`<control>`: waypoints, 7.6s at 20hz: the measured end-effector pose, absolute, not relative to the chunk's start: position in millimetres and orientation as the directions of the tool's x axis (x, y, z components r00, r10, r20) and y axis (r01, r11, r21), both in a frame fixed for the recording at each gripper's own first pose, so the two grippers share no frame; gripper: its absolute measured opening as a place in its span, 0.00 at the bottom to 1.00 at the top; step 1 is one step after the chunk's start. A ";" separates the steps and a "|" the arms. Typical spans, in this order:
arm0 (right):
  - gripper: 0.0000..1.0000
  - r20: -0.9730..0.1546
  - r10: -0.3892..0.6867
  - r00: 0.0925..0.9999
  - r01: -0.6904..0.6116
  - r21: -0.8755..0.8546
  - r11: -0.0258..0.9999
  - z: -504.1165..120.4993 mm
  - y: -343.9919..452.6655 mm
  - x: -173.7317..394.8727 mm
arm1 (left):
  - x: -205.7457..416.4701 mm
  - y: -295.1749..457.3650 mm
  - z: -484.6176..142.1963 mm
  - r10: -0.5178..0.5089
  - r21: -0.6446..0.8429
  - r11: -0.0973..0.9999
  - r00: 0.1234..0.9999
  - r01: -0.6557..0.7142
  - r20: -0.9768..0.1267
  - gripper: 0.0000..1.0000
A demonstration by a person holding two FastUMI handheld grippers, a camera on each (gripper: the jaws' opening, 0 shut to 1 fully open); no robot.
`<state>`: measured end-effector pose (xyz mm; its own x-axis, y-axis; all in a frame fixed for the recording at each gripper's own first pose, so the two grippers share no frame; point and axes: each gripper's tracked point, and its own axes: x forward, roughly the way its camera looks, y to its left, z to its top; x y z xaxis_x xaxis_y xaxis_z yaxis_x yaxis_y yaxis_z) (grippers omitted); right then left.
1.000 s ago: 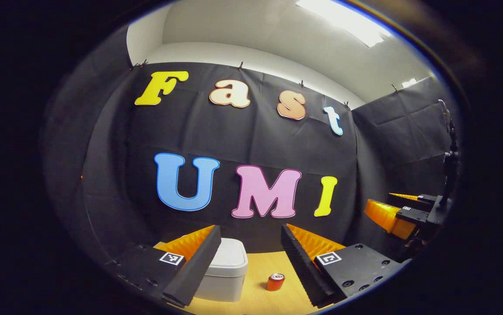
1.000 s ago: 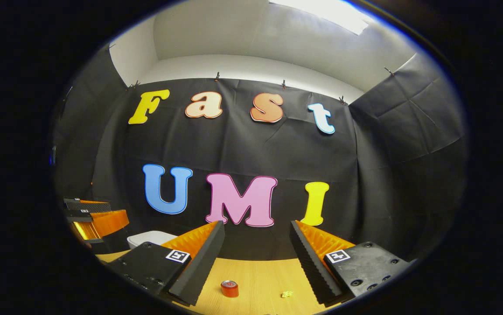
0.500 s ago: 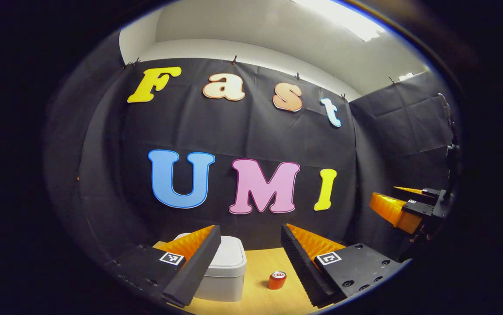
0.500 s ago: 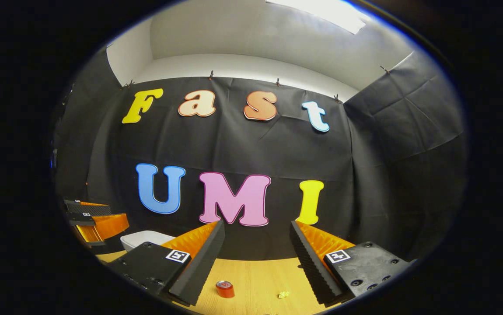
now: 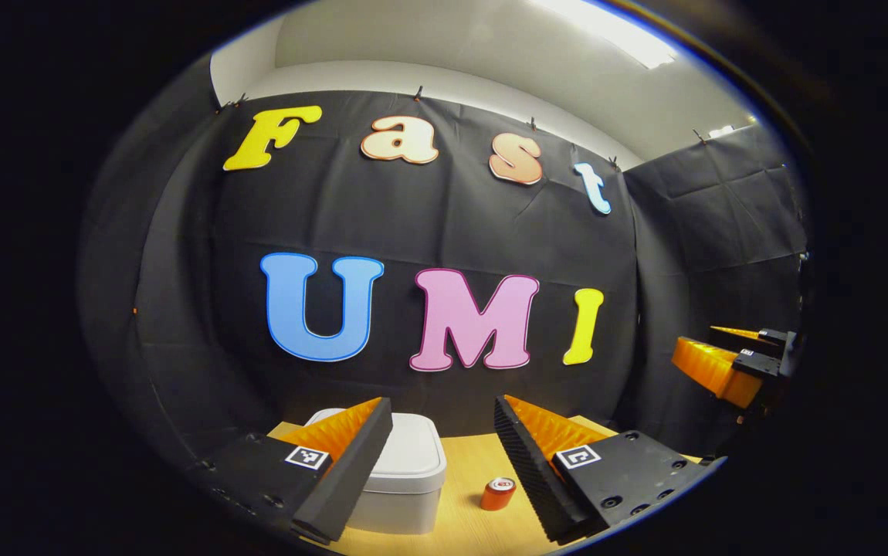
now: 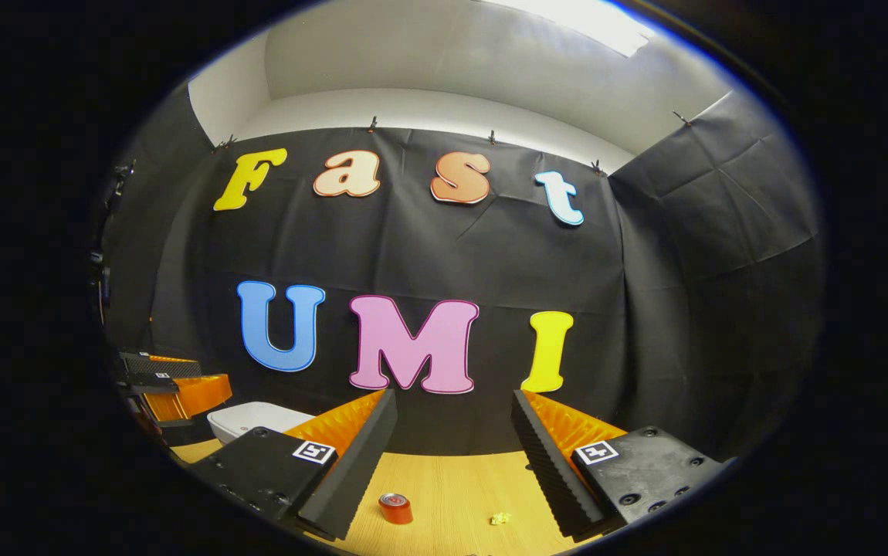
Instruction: Press the lid of the desktop garbage bin to open it, pick up the crumpled paper on the desktop and throw it into the bin, then pick up the pop can on the desktop and drop it into the bin, and finally close the garbage bin lid.
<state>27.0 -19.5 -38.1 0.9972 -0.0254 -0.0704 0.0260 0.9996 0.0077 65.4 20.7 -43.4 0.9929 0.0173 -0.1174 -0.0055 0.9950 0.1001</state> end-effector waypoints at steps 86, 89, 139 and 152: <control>0.97 -0.838 0.030 0.545 -0.091 -0.023 0.996 -412.5 -94.4 70.5 | 61.2 -10.2 -104.5 0.100 0.154 0.986 0.959 -0.060 -0.267 0.95; 0.97 -0.894 0.001 0.449 -0.070 -0.035 0.997 -460.2 -110.3 69.4 | 60.4 4.5 -120.2 0.165 0.163 0.979 0.937 -0.119 -0.307 0.96; 0.41 -0.567 0.655 0.499 -0.608 0.310 0.731 -220.5 148.9 183.4 | -0.8 4.5 -168.2 0.294 0.260 0.944 0.872 -0.202 -0.391 0.96; 0.44 -0.529 0.772 0.353 -0.778 0.293 0.556 -223.5 297.4 137.8 | -69.6 78.9 -133.1 0.524 0.355 0.840 0.785 -0.411 -0.331 0.96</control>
